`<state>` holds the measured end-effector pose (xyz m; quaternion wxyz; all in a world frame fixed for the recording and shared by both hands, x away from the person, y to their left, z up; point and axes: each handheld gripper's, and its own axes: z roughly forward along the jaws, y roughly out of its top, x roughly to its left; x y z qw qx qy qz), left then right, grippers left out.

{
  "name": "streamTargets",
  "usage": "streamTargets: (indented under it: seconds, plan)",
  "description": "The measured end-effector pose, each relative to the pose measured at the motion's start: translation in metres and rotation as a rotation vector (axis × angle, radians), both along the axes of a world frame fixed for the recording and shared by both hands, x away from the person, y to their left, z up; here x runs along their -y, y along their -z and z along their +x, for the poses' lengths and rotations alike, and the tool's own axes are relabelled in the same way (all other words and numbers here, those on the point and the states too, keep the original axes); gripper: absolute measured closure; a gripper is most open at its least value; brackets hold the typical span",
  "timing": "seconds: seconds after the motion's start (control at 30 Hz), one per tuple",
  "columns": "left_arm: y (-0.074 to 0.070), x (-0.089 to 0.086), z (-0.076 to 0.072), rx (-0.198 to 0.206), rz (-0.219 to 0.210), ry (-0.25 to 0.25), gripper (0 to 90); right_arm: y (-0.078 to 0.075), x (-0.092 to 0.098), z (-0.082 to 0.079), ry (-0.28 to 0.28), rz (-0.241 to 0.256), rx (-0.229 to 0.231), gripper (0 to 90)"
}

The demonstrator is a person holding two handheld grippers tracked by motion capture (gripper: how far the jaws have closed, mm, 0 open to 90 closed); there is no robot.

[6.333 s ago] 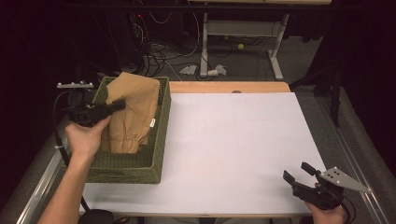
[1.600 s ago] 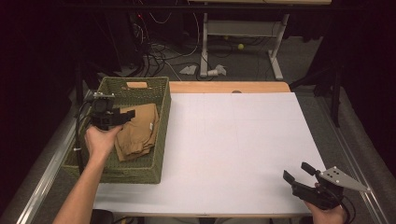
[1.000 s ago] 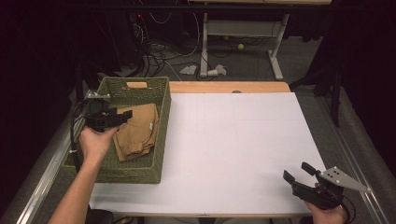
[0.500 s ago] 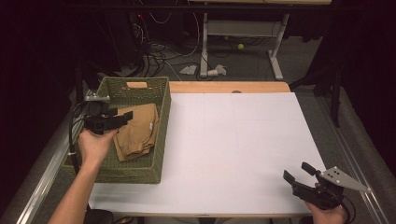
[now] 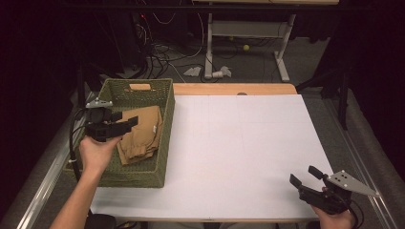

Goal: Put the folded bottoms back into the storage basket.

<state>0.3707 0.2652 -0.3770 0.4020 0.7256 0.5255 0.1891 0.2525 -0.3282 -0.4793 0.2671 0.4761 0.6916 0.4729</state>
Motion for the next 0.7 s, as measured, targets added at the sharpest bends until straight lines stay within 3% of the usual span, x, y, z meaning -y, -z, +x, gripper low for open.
streamTargets:
  seconds: [0.7]
  plan:
    - [0.003, -0.001, -0.019, 0.038, -0.029, 0.018, 32.7, 0.000, 0.000, 0.000, 0.001, -0.001, 0.002, 23.8]
